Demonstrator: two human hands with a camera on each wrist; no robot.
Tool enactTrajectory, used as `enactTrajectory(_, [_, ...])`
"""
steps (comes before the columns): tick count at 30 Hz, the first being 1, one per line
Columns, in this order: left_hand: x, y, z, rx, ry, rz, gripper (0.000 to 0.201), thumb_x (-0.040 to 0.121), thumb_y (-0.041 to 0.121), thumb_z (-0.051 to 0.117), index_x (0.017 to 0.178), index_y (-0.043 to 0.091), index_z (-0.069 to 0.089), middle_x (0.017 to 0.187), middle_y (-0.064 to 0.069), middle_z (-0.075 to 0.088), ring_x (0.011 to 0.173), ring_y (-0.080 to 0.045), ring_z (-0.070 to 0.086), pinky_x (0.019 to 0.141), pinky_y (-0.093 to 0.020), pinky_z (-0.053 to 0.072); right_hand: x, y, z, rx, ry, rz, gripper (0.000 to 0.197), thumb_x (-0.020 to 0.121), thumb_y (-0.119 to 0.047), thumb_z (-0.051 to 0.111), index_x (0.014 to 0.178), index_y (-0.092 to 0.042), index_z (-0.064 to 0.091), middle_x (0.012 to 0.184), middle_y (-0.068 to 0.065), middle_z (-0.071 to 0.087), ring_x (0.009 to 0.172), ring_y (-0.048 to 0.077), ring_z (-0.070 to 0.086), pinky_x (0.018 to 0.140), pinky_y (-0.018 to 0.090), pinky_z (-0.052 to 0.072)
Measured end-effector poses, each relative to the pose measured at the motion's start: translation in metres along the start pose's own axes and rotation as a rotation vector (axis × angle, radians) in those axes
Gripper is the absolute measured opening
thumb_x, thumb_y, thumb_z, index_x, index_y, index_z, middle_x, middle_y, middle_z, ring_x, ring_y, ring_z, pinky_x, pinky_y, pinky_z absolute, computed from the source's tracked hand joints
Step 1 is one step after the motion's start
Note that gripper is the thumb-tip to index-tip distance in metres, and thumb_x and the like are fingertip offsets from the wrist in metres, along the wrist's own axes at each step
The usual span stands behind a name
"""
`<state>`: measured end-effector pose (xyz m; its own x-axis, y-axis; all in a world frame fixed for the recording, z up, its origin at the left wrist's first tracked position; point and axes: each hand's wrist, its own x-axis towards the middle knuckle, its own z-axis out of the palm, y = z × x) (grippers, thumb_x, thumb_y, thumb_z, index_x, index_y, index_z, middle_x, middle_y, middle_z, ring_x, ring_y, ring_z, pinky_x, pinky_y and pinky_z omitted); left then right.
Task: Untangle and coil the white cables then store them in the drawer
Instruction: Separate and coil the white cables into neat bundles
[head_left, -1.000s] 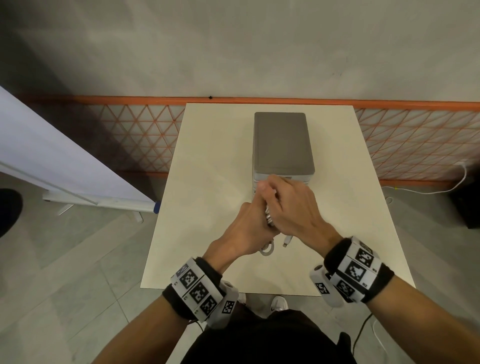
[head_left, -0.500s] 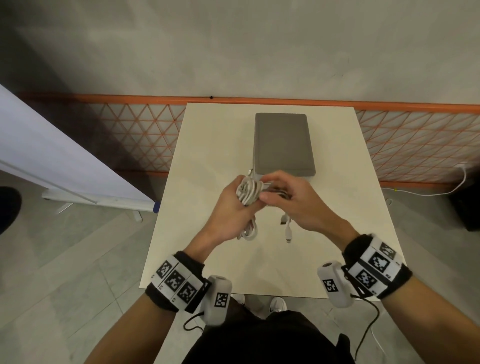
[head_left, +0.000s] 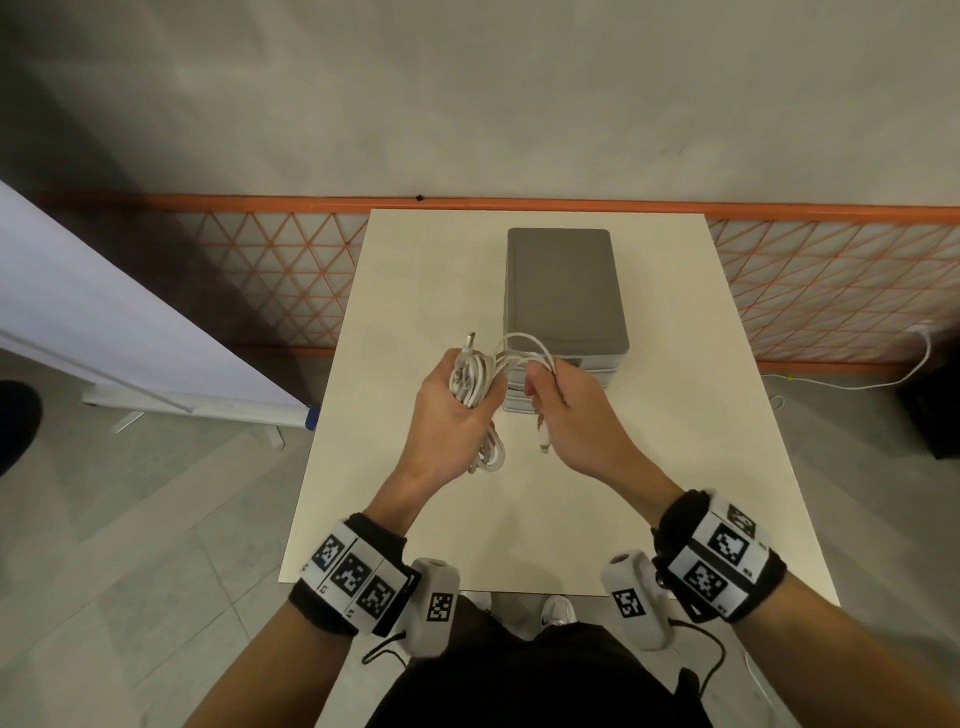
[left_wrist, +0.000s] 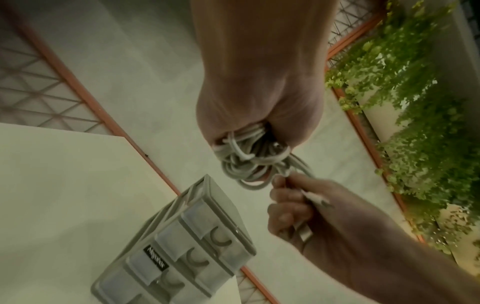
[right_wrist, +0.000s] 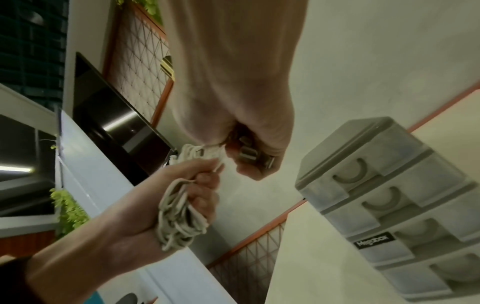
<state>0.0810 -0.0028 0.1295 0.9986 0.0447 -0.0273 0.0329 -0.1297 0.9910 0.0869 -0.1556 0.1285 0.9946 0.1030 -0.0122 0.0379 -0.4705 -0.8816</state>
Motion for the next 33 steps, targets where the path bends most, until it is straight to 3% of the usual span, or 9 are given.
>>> enactTrajectory(4, [-0.009,-0.001,0.007,-0.069,0.016,-0.121,0.025,0.09,0.041,0.069,0.088,0.018,0.061,0.067,0.005,0.061,0.06,-0.014,0.057,0.062,-0.038,0.05,-0.003,-0.015,0.007,-0.146,-0.074,-0.022,0.034,0.107,-0.029,0.033,0.1,-0.005,0.056,0.083,0.01,0.067,0.073,0.025,0.063,0.068,0.04,0.048])
enactTrajectory(7, [-0.012,0.0,0.011,-0.158,0.01,-0.22,0.045,0.082,0.059,0.066,0.083,0.014,0.06,0.068,-0.002,0.058,0.064,-0.019,0.057,0.065,-0.042,0.052,-0.009,-0.026,0.01,-0.227,-0.169,-0.054,0.023,0.105,-0.02,0.033,0.103,-0.005,0.05,0.088,0.01,0.062,0.072,0.026,0.06,0.064,0.04,0.049])
enactTrajectory(10, [-0.012,0.001,0.015,-0.257,0.016,-0.274,0.041,0.077,0.049,0.078,0.078,0.012,0.06,0.072,-0.006,0.065,0.07,-0.019,0.064,0.068,-0.036,0.055,-0.018,-0.036,0.015,-0.495,-0.265,-0.233,0.012,0.099,-0.005,0.037,0.1,-0.006,0.049,0.084,0.005,0.047,0.065,0.021,0.048,0.059,0.035,0.042])
enactTrajectory(14, [-0.008,0.003,0.018,-0.352,0.04,-0.39,0.028,0.079,0.03,0.081,0.067,0.012,0.062,0.064,-0.006,0.066,0.066,-0.021,0.067,0.063,-0.032,0.054,-0.022,-0.03,0.016,-0.566,-0.299,-0.254,0.02,0.099,-0.008,0.036,0.109,-0.002,0.053,0.093,0.007,0.046,0.072,0.017,0.043,0.065,0.03,0.037])
enactTrajectory(17, [-0.007,0.003,0.019,-0.341,0.095,-0.389,0.023,0.079,0.023,0.08,0.072,0.009,0.064,0.067,-0.009,0.064,0.066,-0.022,0.064,0.061,-0.031,0.054,-0.024,-0.023,0.017,-0.448,-0.326,-0.26,0.025,0.098,-0.01,0.033,0.11,-0.001,0.053,0.107,0.012,0.049,0.088,0.02,0.047,0.081,0.035,0.046])
enactTrajectory(21, [-0.008,0.003,0.022,-0.348,0.136,-0.334,0.018,0.082,0.016,0.076,0.074,0.008,0.063,0.067,-0.009,0.06,0.066,-0.024,0.061,0.06,-0.032,0.053,-0.029,-0.02,0.021,-0.042,-0.354,-0.031,0.034,0.093,-0.015,0.039,0.127,-0.019,0.039,0.116,0.002,0.035,0.107,0.02,0.046,0.089,0.03,0.05])
enactTrajectory(25, [-0.007,0.003,0.027,-0.381,0.213,-0.333,0.022,0.086,0.016,0.073,0.069,0.013,0.06,0.062,-0.003,0.06,0.066,-0.023,0.062,0.063,-0.035,0.053,-0.037,-0.022,0.03,0.317,-0.301,0.076,0.062,0.086,-0.009,0.041,0.135,-0.043,0.026,0.128,-0.008,0.043,0.125,0.01,0.044,0.102,0.033,0.046])
enactTrajectory(29, [-0.008,0.003,0.026,-0.373,0.208,-0.32,0.017,0.088,0.015,0.072,0.074,0.013,0.064,0.066,-0.004,0.066,0.067,-0.022,0.066,0.065,-0.035,0.056,-0.035,-0.021,0.022,0.436,-0.301,0.227,0.058,0.087,0.007,0.052,0.132,-0.018,0.026,0.116,-0.005,0.059,0.106,0.011,0.061,0.089,0.029,0.053])
enactTrajectory(33, [-0.013,0.006,0.03,-0.325,0.156,-0.272,0.015,0.088,0.019,0.075,0.076,0.013,0.068,0.069,-0.003,0.07,0.07,-0.018,0.069,0.069,-0.034,0.058,-0.023,-0.021,0.002,0.4,-0.464,0.232,0.065,0.077,0.009,0.07,0.128,-0.023,0.047,0.111,0.0,0.07,0.104,0.016,0.068,0.088,0.029,0.057])
